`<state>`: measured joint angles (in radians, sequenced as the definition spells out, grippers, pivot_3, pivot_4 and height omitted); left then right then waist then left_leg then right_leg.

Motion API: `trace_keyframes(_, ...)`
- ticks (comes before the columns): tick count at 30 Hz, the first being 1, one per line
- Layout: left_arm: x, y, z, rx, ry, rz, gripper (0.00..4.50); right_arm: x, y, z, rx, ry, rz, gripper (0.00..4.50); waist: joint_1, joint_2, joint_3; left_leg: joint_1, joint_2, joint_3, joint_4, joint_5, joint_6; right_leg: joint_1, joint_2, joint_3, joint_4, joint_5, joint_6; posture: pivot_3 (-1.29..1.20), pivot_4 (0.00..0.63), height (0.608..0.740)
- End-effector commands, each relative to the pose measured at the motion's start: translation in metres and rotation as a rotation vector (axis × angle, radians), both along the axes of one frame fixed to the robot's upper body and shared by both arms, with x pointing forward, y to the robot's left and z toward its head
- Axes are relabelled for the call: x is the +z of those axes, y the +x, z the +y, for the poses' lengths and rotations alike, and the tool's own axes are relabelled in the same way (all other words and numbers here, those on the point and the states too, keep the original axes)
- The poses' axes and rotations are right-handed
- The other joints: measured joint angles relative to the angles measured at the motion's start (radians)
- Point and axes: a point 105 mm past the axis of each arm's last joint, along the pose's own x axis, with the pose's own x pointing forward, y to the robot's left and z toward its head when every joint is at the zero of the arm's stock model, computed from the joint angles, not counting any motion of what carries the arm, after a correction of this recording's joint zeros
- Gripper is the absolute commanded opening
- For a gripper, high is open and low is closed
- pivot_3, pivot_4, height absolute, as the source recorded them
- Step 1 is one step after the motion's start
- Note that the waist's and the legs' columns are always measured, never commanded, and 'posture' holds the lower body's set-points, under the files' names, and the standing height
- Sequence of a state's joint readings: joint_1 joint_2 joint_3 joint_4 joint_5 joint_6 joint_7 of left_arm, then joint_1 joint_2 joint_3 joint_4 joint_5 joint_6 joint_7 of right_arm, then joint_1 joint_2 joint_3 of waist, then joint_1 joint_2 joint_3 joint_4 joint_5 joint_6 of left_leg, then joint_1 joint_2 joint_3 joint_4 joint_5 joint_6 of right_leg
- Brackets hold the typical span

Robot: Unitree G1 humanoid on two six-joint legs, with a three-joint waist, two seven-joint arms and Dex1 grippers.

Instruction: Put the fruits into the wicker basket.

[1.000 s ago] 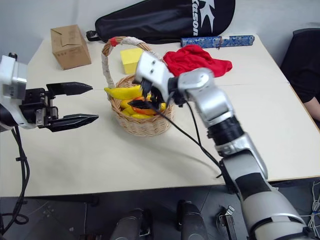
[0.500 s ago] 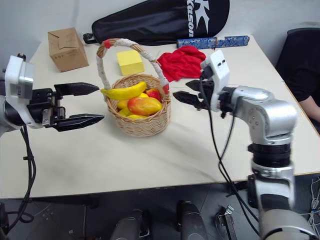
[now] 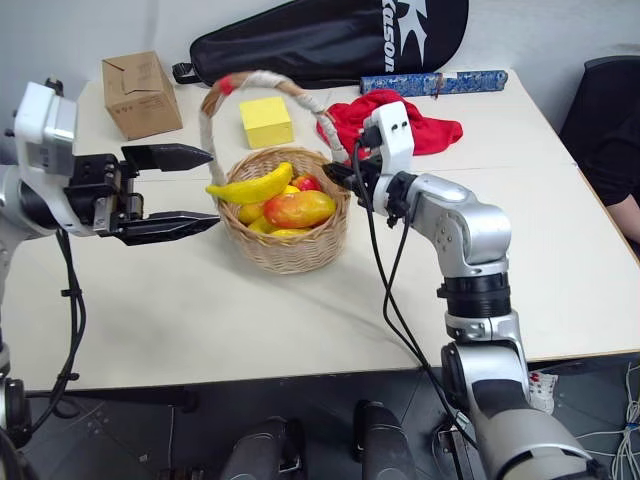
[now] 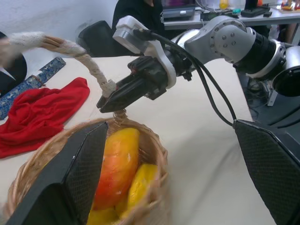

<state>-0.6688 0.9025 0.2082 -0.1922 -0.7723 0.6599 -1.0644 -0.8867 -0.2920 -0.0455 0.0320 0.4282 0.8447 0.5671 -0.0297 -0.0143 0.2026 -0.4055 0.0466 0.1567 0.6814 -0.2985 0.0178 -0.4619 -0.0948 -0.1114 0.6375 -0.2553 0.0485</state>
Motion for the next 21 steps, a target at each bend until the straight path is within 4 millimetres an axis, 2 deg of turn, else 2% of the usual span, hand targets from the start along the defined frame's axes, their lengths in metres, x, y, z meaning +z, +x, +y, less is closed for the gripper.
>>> trace_keyframes(1, 0.009, -0.003, -0.004, -0.011, 0.004, -0.061, 4.50, 0.021, -0.013, 0.004, 0.045, 0.038, -0.094, 0.24, -0.003, 0.000, 0.000, 0.000, 0.000, 0.000, 0.000, 0.000, 0.000, 0.000, 0.000, 0.000, 0.000, 0.000, 0.000, 0.00, 0.150, 0.740)
trace_keyframes(5, 0.011, -0.001, -0.005, -0.018, -0.012, -0.063, 4.50, 0.032, -0.018, -0.014, 0.006, 0.052, -0.148, 0.24, -0.001, 0.000, 0.000, 0.000, 0.001, 0.001, 0.000, 0.000, 0.000, 0.000, 0.001, 0.000, 0.000, 0.000, 0.000, 0.00, 0.150, 0.740)
trace_keyframes(8, 0.010, 0.002, -0.008, -0.031, -0.020, -0.056, 4.50, 0.059, -0.023, -0.061, -0.108, 0.072, -0.204, 0.24, 0.004, 0.000, 0.000, 0.000, 0.000, 0.001, 0.000, 0.000, 0.000, 0.000, 0.000, 0.001, 0.000, 0.000, 0.000, 0.00, 0.150, 0.740)
trace_keyframes(9, 0.010, 0.004, -0.009, -0.041, -0.019, -0.054, 4.50, 0.066, -0.027, -0.088, -0.173, 0.037, -0.225, 0.24, 0.013, 0.001, 0.001, 0.000, -0.001, 0.001, 0.000, 0.000, 0.001, 0.000, 0.000, 0.001, -0.001, 0.000, 0.001, 0.00, 0.150, 0.740)
trace_keyframes(11, 0.009, 0.006, -0.011, -0.053, -0.016, -0.053, 4.50, 0.072, -0.035, -0.119, -0.245, -0.020, -0.242, 0.24, 0.026, 0.001, 0.001, -0.001, -0.002, 0.000, 0.000, 0.000, 0.003, 0.000, -0.001, 0.000, -0.001, 0.001, 0.001, 0.00, 0.150, 0.740)
trace_keyframes(13, 0.010, 0.009, -0.012, -0.061, -0.022, -0.055, 4.50, 0.073, -0.042, -0.152, -0.339, -0.106, -0.245, 0.24, 0.035, 0.000, 0.000, -0.001, -0.003, 0.000, 0.000, -0.001, 0.003, 0.000, -0.001, 0.000, -0.003, 0.001, 0.002, 0.00, 0.150, 0.740)
trace_keyframes(14, 0.010, 0.012, -0.013, -0.068, -0.031, -0.055, 4.50, 0.071, -0.046, -0.178, -0.422, -0.147, -0.231, 0.24, 0.032, 0.000, 0.000, -0.001, -0.003, 0.000, 0.000, -0.001, 0.004, 0.001, -0.001, -0.001, -0.006, 0.001, 0.002, 0.00, 0.150, 0.740)
trace_keyframes(16, 0.010, 0.015, -0.015, -0.080, -0.040, -0.055, 4.50, 0.068, -0.053, -0.213, -0.531, -0.202, -0.216, 0.24, 0.030, 0.000, 0.000, -0.001, -0.003, 0.001, 0.000, -0.001, 0.004, 0.002, 0.000, 0.000, -0.010, 0.002, 0.003, 0.00, 0.150, 0.740)
trace_keyframes(17, 0.010, 0.017, -0.016, -0.085, -0.043, -0.054, 4.50, 0.064, -0.057, -0.226, -0.576, -0.229, -0.209, 0.24, 0.029, 0.000, 0.000, 0.000, -0.002, 0.002, 0.000, -0.001, 0.004, 0.002, 0.000, 0.000, -0.010, 0.002, 0.003, 0.00, 0.150, 0.740)
trace_keyframes(21, 0.007, 0.021, -0.023, -0.118, -0.054, -0.051, 4.50, 0.046, -0.064, -0.259, -0.696, -0.244, -0.174, 0.24, 0.013, 0.000, 0.000, 0.004, -0.001, 0.008, 0.000, -0.001, 0.004, 0.001, 0.001, 0.002, -0.008, 0.002, 0.004, 0.00, 0.150, 0.740)
